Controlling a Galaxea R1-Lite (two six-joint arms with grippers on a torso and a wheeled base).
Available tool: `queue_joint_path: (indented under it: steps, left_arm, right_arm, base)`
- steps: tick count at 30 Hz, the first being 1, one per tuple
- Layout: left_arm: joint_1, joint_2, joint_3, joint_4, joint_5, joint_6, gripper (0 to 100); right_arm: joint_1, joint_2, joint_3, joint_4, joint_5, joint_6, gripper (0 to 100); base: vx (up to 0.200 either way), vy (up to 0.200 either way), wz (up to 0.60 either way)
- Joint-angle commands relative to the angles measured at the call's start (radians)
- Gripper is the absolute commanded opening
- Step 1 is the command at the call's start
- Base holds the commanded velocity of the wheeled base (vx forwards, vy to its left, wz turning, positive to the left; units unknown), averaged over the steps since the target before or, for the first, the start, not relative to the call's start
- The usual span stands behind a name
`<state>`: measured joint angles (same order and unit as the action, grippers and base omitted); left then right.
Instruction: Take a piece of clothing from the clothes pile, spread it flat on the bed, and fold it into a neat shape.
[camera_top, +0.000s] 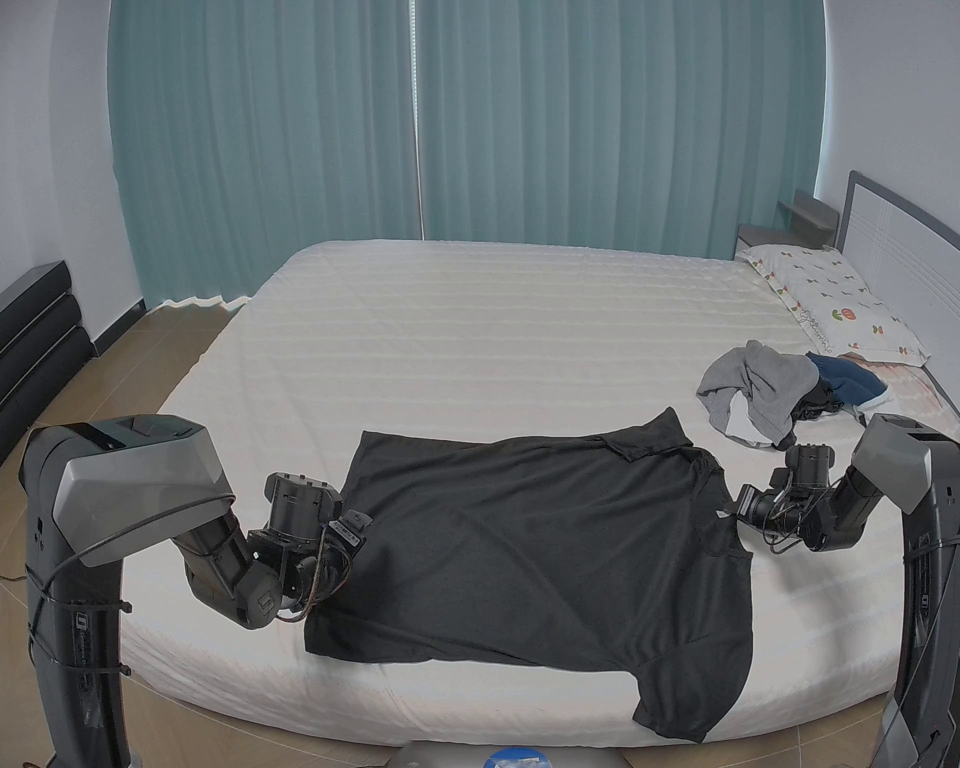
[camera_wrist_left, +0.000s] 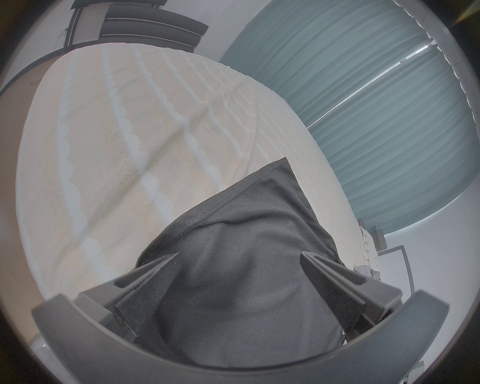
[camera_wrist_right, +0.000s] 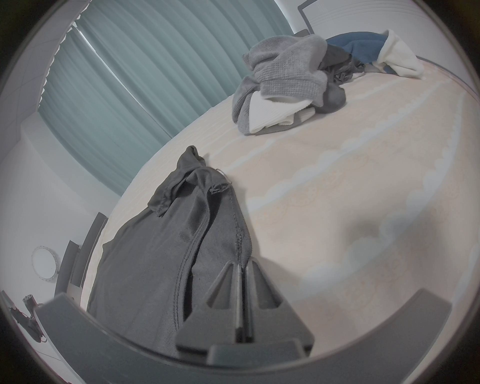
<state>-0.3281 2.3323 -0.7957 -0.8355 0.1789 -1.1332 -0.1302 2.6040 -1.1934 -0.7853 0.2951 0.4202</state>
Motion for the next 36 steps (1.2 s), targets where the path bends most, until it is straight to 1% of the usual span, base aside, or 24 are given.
queue_joint_path:
  steps: [1,6,11,12,14,17,23,24,25,26,27,29,31,36]
  left_arm:
    - [0.000,-0.001,0.000,0.000,0.001,0.000,100]
    - [0.000,-0.002,0.000,0.000,0.001,0.000,100]
    - [0.000,-0.004,0.000,0.000,-0.001,-0.003,100]
    - [0.003,-0.005,0.000,0.000,-0.003,-0.005,100]
    - [0.003,-0.005,0.003,0.000,-0.003,-0.005,100]
    - [0.004,-0.008,0.009,0.000,-0.003,-0.003,100]
    - [0.007,-0.087,0.063,-0.002,-0.009,-0.003,100]
    - [0.007,-0.093,0.066,-0.002,-0.010,-0.003,100]
    - [0.007,-0.120,0.082,0.000,-0.029,-0.003,100]
    - [0.007,-0.120,0.082,0.000,-0.029,-0.003,100]
    - [0.006,-0.151,0.102,0.000,-0.065,-0.003,100]
    - [0.000,-0.160,0.105,0.001,-0.090,-0.007,100]
    - [-0.002,-0.159,0.104,0.001,-0.093,-0.007,100]
    - [-0.002,-0.159,0.122,0.013,-0.093,-0.005,100]
  right_arm:
    - [-0.006,-0.013,0.002,-0.003,-0.001,0.000,0]
    - [-0.023,-0.030,0.002,-0.003,-0.001,-0.005,0]
    - [-0.023,-0.030,0.012,-0.005,-0.001,-0.012,0]
    - [-0.026,-0.030,0.012,-0.005,-0.002,-0.028,100]
    - [-0.034,-0.032,0.018,-0.014,-0.001,-0.043,100]
    - [-0.035,-0.065,0.048,-0.014,0.010,-0.032,100]
    - [-0.026,-0.199,0.186,-0.020,0.029,0.048,100]
    - [-0.026,-0.205,0.196,-0.020,0.029,0.051,100]
    - [-0.022,-0.243,0.253,-0.023,0.030,0.065,100]
    - [-0.022,-0.243,0.253,-0.023,0.030,0.065,100]
    - [-0.014,-0.289,0.330,-0.035,0.038,0.066,100]
    - [-0.008,-0.326,0.406,-0.066,0.052,0.069,100]
    - [0.000,-0.344,0.482,-0.100,0.055,0.072,100]
    - [0.012,-0.352,0.638,-0.232,0.053,0.078,100]
  base:
    - [0.000,0.000,0.00]
    - [0.000,0.000,0.00]
    - [0.000,0.000,0.00]
    - [0.000,0.000,0.00]
    - [0.000,0.000,0.00]
    - [0.000,0.000,0.00]
    - [0.000,0.000,0.00]
    - [0.000,0.000,0.00]
    - [0.000,0.000,0.00]
    - [0.000,0.000,0.00]
    - [0.000,0.000,0.00]
    - [0.000,0.000,0.00]
    - [0.000,0.000,0.00]
    - [-0.200,0.000,0.00]
